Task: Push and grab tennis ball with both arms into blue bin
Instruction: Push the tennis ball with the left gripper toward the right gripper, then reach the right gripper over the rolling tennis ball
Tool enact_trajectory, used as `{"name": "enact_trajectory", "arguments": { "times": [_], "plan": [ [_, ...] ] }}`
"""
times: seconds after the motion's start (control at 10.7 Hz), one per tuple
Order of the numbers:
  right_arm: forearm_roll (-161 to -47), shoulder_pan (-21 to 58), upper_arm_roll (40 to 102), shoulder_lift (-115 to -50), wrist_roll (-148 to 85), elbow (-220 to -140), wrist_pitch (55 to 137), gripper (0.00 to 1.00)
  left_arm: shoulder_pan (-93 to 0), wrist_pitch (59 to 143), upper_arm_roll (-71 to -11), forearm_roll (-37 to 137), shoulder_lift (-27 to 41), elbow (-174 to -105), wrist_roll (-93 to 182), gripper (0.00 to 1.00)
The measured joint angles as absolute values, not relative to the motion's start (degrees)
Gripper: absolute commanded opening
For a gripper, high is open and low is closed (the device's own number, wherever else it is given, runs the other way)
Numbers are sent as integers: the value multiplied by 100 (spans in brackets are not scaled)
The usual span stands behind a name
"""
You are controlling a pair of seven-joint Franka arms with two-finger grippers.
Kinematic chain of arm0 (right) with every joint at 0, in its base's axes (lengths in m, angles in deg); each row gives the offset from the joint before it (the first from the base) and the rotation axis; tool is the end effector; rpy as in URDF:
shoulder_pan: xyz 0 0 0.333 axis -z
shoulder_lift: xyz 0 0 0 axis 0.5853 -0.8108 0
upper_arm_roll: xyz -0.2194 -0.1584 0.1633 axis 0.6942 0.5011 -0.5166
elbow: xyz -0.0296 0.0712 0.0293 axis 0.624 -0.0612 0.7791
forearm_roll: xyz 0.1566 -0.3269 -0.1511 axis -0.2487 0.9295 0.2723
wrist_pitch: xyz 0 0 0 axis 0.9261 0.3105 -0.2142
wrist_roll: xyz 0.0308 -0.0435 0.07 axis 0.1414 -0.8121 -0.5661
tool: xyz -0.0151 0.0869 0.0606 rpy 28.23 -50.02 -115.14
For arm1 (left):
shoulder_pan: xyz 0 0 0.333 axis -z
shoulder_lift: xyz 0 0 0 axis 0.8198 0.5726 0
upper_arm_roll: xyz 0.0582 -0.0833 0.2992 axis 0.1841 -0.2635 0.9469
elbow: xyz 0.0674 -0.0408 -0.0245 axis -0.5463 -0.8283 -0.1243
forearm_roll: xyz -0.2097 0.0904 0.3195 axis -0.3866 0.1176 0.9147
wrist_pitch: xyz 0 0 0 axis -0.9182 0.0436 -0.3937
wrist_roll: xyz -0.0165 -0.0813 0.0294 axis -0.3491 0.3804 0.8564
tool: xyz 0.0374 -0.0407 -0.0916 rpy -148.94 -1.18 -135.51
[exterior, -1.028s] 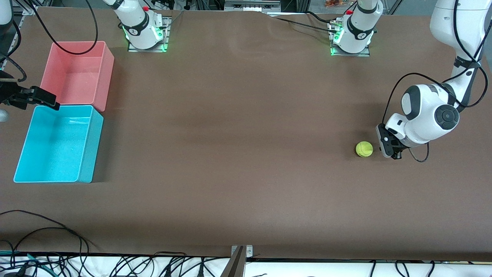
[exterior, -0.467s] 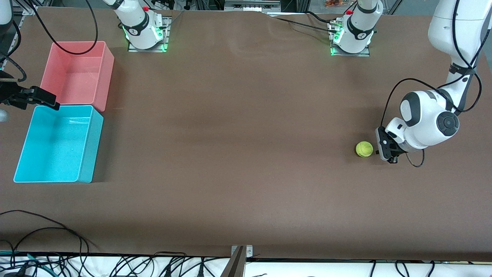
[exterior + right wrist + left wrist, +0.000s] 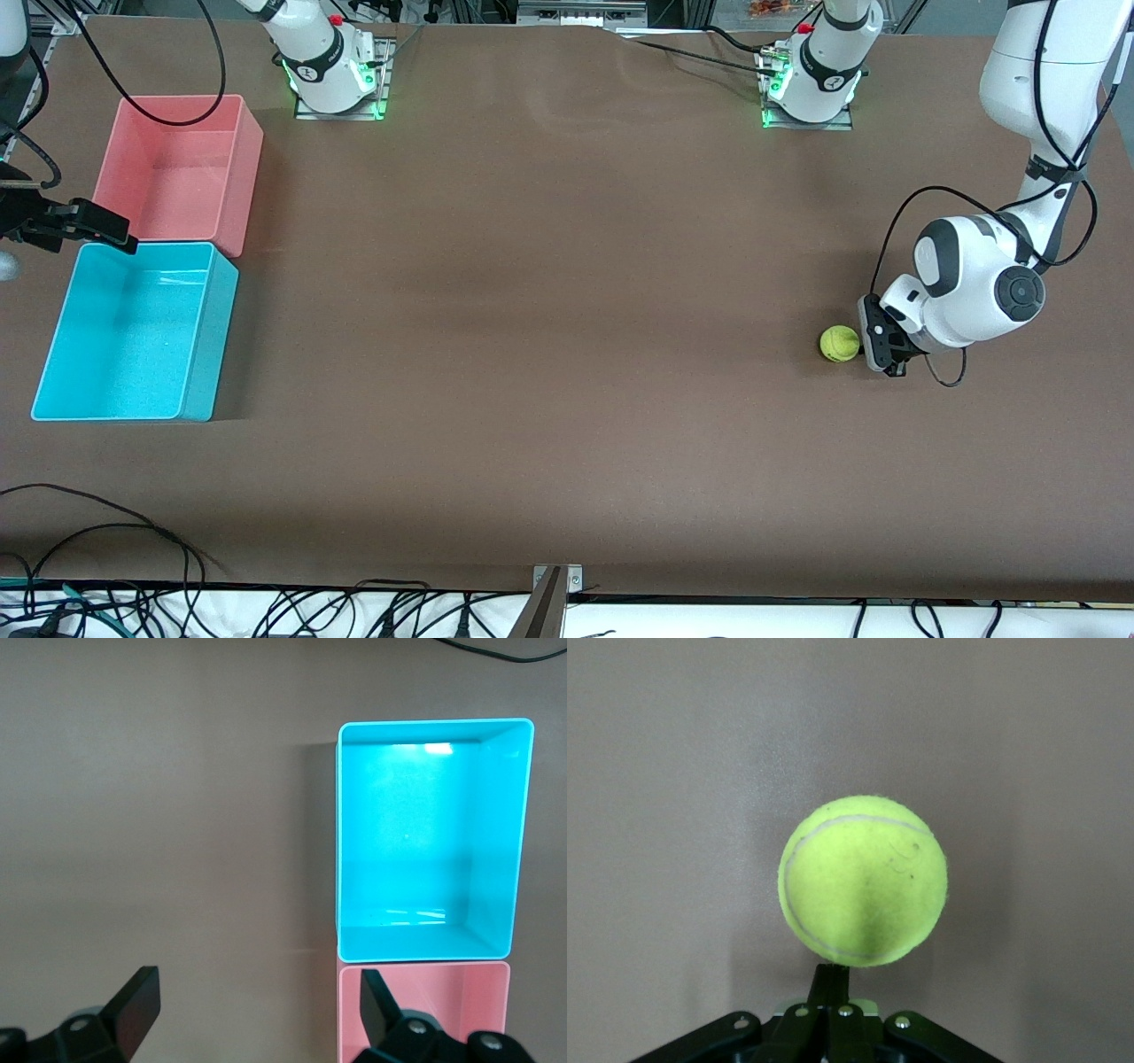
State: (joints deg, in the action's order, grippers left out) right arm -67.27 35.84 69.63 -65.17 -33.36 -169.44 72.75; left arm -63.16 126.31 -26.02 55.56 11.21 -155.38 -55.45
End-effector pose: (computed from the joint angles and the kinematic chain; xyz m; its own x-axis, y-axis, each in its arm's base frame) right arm 0.5876 -0.0399 0.5798 0.9990 -0.0142 -0.0434 -0.0143 -0.9999 -0.0008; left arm 0.5962 0.0509 0.1862 0.0805 -0.9945 0.0668 -0.9956 -0.0769 0.0539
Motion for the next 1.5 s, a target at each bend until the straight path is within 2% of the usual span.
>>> {"name": "enact_trajectory", "arguments": {
  "times": [0.37,0.75,1.5],
  "plan": [
    [-6727,3583,6962,-6517,-3335,-16943,7275,100,-6107,12834,-2623,5451,1184,-15537,-5435,0],
    [-6728,3583,6963,-6517,-3334,-16943,7275,100,-5540,12884,-3078,5337,1152,-15472,-3588,0],
    [-6736,3574,6957,-6532,-3330,-16944,7165,100,-5700,12860,-2853,5337,1129,-15472,-3558,0]
  ]
}}
